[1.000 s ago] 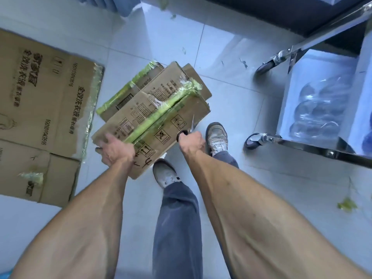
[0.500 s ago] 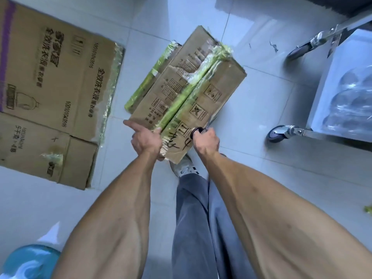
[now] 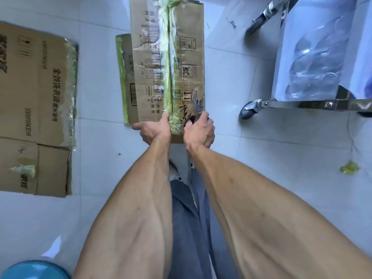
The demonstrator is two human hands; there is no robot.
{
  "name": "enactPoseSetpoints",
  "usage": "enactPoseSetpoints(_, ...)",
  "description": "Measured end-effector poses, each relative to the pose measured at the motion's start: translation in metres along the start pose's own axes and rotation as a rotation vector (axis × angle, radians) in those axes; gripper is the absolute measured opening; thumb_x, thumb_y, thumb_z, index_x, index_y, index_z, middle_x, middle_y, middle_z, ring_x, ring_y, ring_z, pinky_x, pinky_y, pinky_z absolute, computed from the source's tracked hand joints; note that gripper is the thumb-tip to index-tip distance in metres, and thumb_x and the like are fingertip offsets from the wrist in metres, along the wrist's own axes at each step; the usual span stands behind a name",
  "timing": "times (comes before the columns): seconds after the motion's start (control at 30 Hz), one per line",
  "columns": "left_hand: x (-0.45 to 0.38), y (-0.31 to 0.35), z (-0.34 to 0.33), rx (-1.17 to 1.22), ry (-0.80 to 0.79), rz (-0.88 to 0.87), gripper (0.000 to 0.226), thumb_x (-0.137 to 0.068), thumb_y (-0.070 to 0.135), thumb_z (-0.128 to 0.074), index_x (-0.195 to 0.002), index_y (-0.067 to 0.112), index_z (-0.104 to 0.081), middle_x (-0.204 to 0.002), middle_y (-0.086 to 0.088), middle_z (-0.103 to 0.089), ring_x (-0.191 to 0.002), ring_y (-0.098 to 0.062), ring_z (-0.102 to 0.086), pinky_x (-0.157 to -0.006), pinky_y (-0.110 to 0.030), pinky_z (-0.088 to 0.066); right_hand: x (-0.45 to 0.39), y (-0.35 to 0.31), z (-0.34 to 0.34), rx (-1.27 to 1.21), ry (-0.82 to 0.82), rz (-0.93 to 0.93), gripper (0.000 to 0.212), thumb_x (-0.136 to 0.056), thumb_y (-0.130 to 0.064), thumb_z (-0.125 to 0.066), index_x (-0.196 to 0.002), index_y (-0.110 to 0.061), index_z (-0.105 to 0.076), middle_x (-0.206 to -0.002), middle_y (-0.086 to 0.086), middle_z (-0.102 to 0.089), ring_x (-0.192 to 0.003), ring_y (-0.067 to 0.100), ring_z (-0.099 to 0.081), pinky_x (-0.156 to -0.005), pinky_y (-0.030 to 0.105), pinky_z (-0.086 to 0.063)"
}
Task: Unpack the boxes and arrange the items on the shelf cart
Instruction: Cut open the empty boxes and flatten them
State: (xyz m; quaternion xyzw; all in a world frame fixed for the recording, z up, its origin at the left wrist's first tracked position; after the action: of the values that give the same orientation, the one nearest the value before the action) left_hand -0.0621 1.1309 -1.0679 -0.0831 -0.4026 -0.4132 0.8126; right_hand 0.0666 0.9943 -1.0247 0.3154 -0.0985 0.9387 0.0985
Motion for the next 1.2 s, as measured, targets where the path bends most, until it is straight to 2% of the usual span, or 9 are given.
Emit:
enactPoseSetpoints(0.13, 0.011, -0.019, -0.007, -0.104, -0.078, 0.112, 0.053, -0.099, 0.043, -0.042, -0.126, -0.001, -0.051, -0.124, -0.022, -0.062, -0.111, -0.038, -0.062, -0.095, -0.042, -0.050, 0.004, 0.023, -0.003, -0.064, -0.005, -0.082, 0.045, -0.091, -0.033, -0.054, -0.131, -0.014, -0.044, -0.120, 0.015, -0.058, -0.113, 0.033, -0.054, -0.092, 0.041, -0.043)
enactPoseSetpoints(0.27, 0.029, 0.030, 0.009, -0.538, 0.148, -0.425, 0.041, -0.084, 0.012, -0.059, -0.122, 0.010, -0.043, -0.120, -0.015, -0.050, -0.107, -0.031, -0.055, -0.076, -0.037, -0.040, 0.012, 0.047, -0.009, -0.072, -0.018, -0.220, 0.038, -0.091, -0.033, -0.054, -0.122, -0.013, -0.048, -0.111, 0.017, -0.061, -0.105, 0.034, -0.059, -0.084, 0.038, -0.044)
enactPoseSetpoints(0.4, 0.050, 0.070, -0.021, -0.563, -0.016, -0.777, 0.018, -0.089, 0.004, -0.053, -0.103, 0.012, -0.059, -0.105, -0.006, -0.058, -0.086, -0.018, -0.051, -0.070, -0.028, -0.036, 0.016, 0.070, -0.021, -0.193, -0.104, -0.405, 0.037, -0.092, -0.034, -0.056, -0.122, -0.013, -0.050, -0.116, 0.017, -0.062, -0.107, 0.034, -0.060, -0.074, 0.033, -0.038)
enactPoseSetpoints(0.67, 0.043, 0.093, -0.071, -0.413, -0.213, -0.511, 0.020, -0.089, 0.021, -0.068, -0.092, 0.007, -0.055, -0.073, 0.004, -0.045, -0.061, -0.008, -0.042, -0.054, -0.020, -0.034, 0.000, 0.073, -0.045, -0.559, -0.233, -0.479, 0.034, -0.091, -0.034, -0.060, -0.113, -0.009, -0.061, -0.119, 0.014, -0.065, -0.105, 0.031, -0.060, -0.077, 0.026, -0.040)
enactPoseSetpoints(0.77, 0.041, 0.106, -0.075, -0.619, -0.219, -0.584, 0.021, -0.090, 0.010, -0.061, -0.071, 0.013, -0.053, -0.071, 0.000, -0.054, -0.069, -0.016, -0.055, -0.053, -0.024, -0.041, -0.005, 0.066, -0.038, -0.652, -0.168, -0.485, 0.031, -0.088, -0.033, -0.062, -0.112, -0.012, -0.062, -0.115, 0.012, -0.067, -0.099, 0.028, -0.062, -0.074, 0.024, -0.041)
enactPoseSetpoints(0.83, 0.048, 0.117, -0.071, -0.773, -0.165, -0.745, 0.014, -0.089, -0.002, -0.050, -0.082, 0.007, -0.059, -0.082, -0.005, -0.059, -0.082, -0.021, -0.061, -0.061, -0.027, -0.049, -0.004, 0.067, -0.035, -0.659, -0.112, -0.518, 0.033, -0.089, -0.033, -0.062, -0.116, -0.013, -0.062, -0.116, 0.011, -0.067, -0.103, 0.028, -0.062, -0.075, 0.024, -0.041)
enactPoseSetpoints(1.0, 0.075, 0.126, -0.091, -1.354, 0.010, -1.523, 0.104, -0.057, -0.019, -0.030, -0.151, 0.023, -0.018, -0.157, -0.029, -0.009, -0.144, -0.047, -0.018, -0.115, -0.058, -0.022, 0.011, 0.062, -0.057, -0.730, -0.102, -0.521, 0.033, -0.092, -0.028, -0.059, -0.123, -0.015, -0.059, -0.124, 0.010, -0.063, -0.112, 0.028, -0.059, -0.087, 0.026, -0.046)
enactPoseSetpoints(1.1, 0.073, 0.117, -0.116, -1.593, -0.013, -1.601, 0.115, -0.059, -0.017, -0.029, -0.155, 0.028, 0.015, -0.155, -0.030, 0.024, -0.145, -0.046, 0.016, -0.116, -0.061, -0.001, 0.016, 0.059, -0.063, -0.782, -0.085, -0.503, 0.034, -0.093, -0.023, -0.058, -0.126, -0.014, -0.057, -0.123, 0.012, -0.064, -0.111, 0.029, -0.059, -0.083, 0.026, -0.043)
enactPoseSetpoints(1.2, 0.084, 0.106, -0.142, -1.746, -0.110, -1.782, 0.122, -0.070, -0.004, -0.063, -0.154, 0.028, 0.020, -0.156, -0.026, 0.027, -0.145, -0.044, 0.020, -0.115, -0.060, 0.004, 0.015, 0.064, -0.052, -0.736, 0.010, -0.502, 0.032, -0.093, -0.022, -0.056, -0.124, -0.013, -0.058, -0.120, 0.013, -0.065, -0.110, 0.031, -0.059, -0.085, 0.031, -0.045)
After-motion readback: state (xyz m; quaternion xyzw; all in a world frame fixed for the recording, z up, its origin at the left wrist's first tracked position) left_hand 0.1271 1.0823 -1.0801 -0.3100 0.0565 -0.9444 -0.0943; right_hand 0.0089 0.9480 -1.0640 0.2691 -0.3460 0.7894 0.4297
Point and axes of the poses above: each hand's wrist, its own x-axis away from the middle knuckle, its own z-axis out of the back of the hand, y = z × x, the point moved 8 cm from there along -x, towards the middle knuckle
